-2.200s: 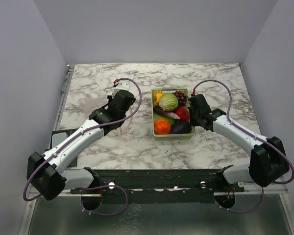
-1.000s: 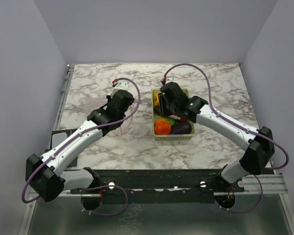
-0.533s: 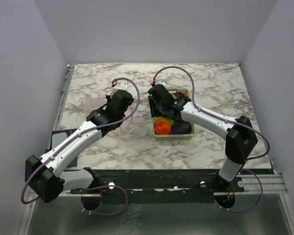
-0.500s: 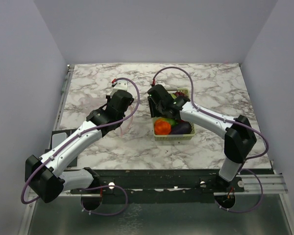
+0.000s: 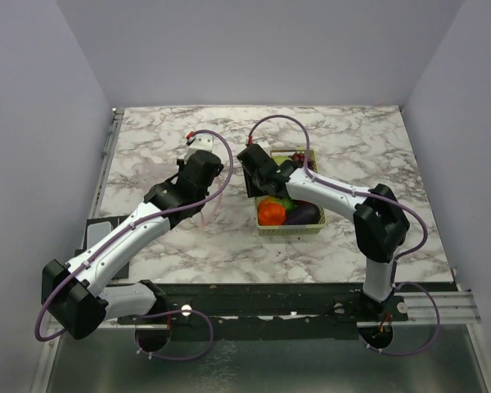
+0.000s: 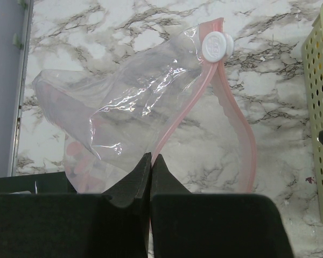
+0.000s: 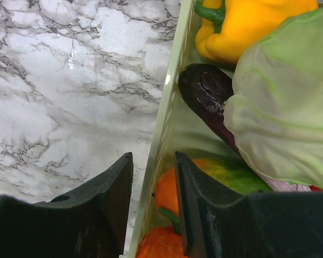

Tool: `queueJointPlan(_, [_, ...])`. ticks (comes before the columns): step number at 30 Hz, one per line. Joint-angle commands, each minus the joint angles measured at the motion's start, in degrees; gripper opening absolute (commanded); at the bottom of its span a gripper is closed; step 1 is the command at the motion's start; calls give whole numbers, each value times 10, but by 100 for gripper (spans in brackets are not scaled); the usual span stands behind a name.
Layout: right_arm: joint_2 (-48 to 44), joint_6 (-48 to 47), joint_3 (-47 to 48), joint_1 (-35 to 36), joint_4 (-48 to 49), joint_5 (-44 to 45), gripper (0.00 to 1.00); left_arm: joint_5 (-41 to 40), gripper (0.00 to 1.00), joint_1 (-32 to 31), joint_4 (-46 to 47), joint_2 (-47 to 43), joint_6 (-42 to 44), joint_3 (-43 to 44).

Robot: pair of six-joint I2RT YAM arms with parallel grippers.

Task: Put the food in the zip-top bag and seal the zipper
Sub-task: Move the bin to the center of the board.

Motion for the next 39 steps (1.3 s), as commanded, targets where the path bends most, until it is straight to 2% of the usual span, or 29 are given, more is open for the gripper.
queueJointPlan(1, [24, 11, 19, 3, 9, 27, 40, 11, 0, 3, 6, -13, 1, -3])
queueJointPlan(8, [37, 10, 25, 2, 3, 46, 29, 11, 0, 4, 6, -12, 2, -4])
queueJointPlan(11, [35, 8, 18, 2, 3, 54, 19, 11, 0, 3, 6, -12, 1, -4])
queueJointPlan(15, [23, 8, 0, 2, 9, 67, 2, 11, 0, 3, 6, -11, 1, -4])
queueJointPlan(39, [-91, 69, -151, -17, 36, 122, 1, 26, 0, 4, 6, -4, 0, -5])
